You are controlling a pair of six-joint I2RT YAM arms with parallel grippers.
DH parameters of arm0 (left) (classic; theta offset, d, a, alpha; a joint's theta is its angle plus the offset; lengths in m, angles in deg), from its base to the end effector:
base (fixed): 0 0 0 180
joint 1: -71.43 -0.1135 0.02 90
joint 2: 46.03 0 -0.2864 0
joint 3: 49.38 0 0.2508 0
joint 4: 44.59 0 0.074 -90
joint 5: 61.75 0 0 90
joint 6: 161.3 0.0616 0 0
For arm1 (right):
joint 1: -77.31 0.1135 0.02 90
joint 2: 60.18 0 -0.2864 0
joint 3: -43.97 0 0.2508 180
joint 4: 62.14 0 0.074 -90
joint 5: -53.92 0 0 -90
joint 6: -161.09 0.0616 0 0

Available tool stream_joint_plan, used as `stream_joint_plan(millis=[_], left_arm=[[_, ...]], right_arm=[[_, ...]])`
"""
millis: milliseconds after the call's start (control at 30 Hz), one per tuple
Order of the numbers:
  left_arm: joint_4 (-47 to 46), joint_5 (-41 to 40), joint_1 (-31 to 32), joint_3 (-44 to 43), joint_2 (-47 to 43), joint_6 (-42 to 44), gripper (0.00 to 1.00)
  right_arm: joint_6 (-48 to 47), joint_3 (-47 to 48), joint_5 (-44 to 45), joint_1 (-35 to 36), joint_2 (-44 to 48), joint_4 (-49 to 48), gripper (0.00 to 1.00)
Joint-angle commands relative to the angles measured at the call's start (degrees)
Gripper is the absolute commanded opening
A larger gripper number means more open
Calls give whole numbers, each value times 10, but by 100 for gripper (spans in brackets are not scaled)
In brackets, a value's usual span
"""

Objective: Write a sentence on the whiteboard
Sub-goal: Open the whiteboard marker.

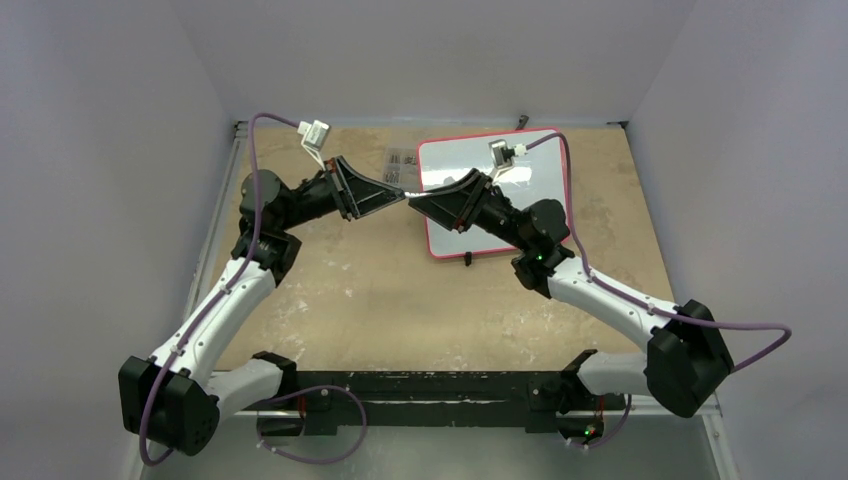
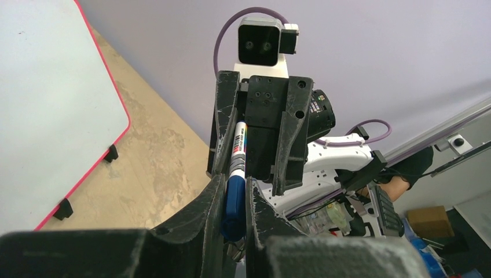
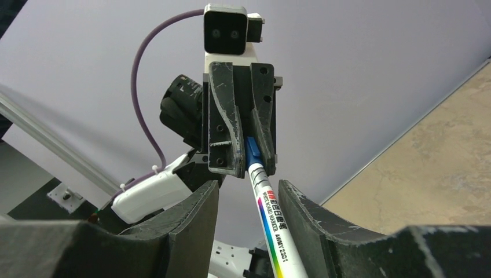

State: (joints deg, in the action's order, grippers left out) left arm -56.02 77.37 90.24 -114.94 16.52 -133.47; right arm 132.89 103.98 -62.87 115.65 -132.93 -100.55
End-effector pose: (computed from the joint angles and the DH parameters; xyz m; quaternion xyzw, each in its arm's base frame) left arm 0.2208 -0.1244 0.4093 0.0994 0.6391 -0.6604 0.3814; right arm 0.2149 0.2054 0.3876 -0.0867 0.5469 0.7106 0.4340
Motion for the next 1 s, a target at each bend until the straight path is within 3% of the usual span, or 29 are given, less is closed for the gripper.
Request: stream_joint_plan(millis=[0,400,967], left_arm=[[-17,9,4,3,-11,4,0],[-28,20,5,4,-2,-5,0],[-25,23,18,5,5,-1,0]], right_arm=[[13,20,-1,5,15,-63,43],[14,34,3,9,-4,-64,30],[17,51,20,23,-27,-69,29]])
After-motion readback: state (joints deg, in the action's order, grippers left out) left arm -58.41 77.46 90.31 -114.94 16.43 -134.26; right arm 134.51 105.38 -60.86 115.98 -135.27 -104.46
